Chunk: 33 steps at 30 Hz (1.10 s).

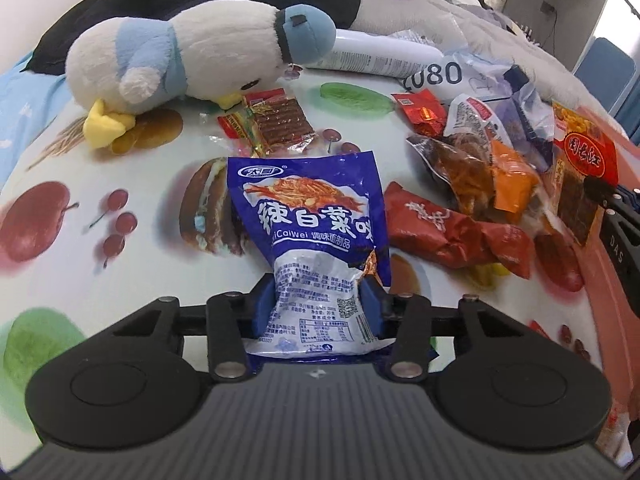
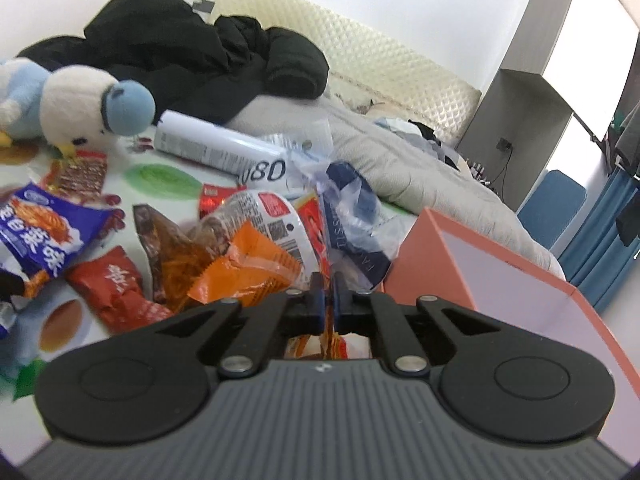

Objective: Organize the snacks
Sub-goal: 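Lift the blue bag with left while right carries the red package over the box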

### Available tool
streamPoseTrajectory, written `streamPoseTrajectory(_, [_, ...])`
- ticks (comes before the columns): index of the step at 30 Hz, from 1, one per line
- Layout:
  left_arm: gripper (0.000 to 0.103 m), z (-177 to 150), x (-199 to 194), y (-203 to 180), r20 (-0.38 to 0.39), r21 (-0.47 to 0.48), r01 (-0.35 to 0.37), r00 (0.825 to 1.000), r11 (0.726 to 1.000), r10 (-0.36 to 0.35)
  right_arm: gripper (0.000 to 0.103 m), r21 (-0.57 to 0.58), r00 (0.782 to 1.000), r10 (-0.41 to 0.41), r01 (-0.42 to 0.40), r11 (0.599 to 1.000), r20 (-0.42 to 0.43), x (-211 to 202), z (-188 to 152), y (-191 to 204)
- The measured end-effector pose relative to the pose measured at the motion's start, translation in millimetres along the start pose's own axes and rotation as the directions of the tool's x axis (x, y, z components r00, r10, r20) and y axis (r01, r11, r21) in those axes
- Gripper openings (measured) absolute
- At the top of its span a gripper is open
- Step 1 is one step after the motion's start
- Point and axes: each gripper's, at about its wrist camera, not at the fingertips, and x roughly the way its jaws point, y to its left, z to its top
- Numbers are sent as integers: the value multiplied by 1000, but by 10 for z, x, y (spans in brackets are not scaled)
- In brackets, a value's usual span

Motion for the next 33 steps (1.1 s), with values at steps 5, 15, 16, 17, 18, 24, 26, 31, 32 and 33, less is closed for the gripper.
streamPoseTrajectory(5, [50, -129, -249, -15, 16, -25, 16, 1000, 1000, -16, 6, 18, 1000, 24, -24, 1000, 12, -271, 14, -62])
streamPoseTrajectory(15, [50, -363, -808, -192, 45, -40, 47, 998, 998, -45, 6, 78, 993, 117, -119, 990, 31, -917, 7, -291])
streamPoseTrajectory(16, [50, -376, -857, -218, 49, -37, 49, 998, 998, -47, 6, 99, 990, 135, -137, 986, 27, -968, 9, -334])
streamPoseTrajectory(17, [50, -391, -918, -252, 54, -35, 51, 997, 998, -49, 6, 112, 989, 144, -146, 983, 24, -1012, 5, -364])
streamPoseTrajectory(18, [50, -403, -971, -277, 59, -34, 54, 997, 998, -51, 6, 130, 987, 157, -158, 979, 20, -1053, 4, -408])
streamPoseTrajectory(24, [50, -485, -1288, -417, 80, -24, 67, 995, 997, -65, 6, 259, 966, 260, -247, 934, -16, -1260, -84, -655])
streamPoseTrajectory(26, [50, -516, -1366, -469, 83, -17, 65, 995, 998, -63, 6, 263, 962, 271, -258, 930, -15, -1345, -131, -687])
streamPoseTrajectory(31, [50, -619, -1565, -639, 90, -6, 82, 993, 997, -81, 6, 302, 948, 316, -294, 907, -26, -1519, -232, -835])
streamPoseTrajectory(32, [50, -632, -1591, -668, 88, -10, 84, 993, 996, -83, 6, 322, 943, 331, -304, 897, -32, -1534, -253, -871])
streamPoseTrajectory(33, [50, -644, -1626, -711, 86, -6, 89, 992, 996, -88, 6, 336, 940, 340, -309, 890, -37, -1558, -275, -897])
